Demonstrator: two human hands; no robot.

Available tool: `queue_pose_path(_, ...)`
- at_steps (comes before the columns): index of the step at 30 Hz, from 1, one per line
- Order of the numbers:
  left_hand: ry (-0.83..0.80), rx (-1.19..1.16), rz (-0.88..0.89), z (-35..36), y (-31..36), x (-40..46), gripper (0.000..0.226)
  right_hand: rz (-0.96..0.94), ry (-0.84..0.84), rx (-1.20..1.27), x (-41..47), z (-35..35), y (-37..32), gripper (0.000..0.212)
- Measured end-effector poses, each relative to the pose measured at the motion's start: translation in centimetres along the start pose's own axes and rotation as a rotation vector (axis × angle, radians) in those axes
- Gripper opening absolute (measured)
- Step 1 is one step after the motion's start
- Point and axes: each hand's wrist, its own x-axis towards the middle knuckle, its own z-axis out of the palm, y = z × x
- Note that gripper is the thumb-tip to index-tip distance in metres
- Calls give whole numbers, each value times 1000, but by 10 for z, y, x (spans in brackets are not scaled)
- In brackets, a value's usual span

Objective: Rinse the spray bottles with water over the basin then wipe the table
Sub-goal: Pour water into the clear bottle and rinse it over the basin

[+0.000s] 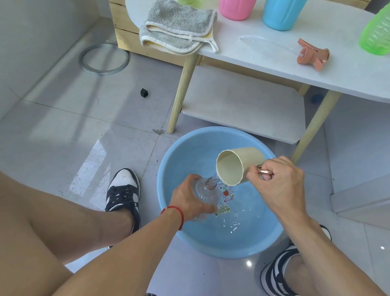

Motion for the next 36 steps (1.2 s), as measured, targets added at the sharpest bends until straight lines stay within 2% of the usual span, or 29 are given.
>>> queue_pose_path(18, -26, 35, -15, 0, 1, -2, 89, -119, 42, -44, 0, 2, 3, 46)
queue_pose_path(36, -46, 23, -28, 0, -1, -2, 93, -309, 117, -64, -2, 5, 6, 33)
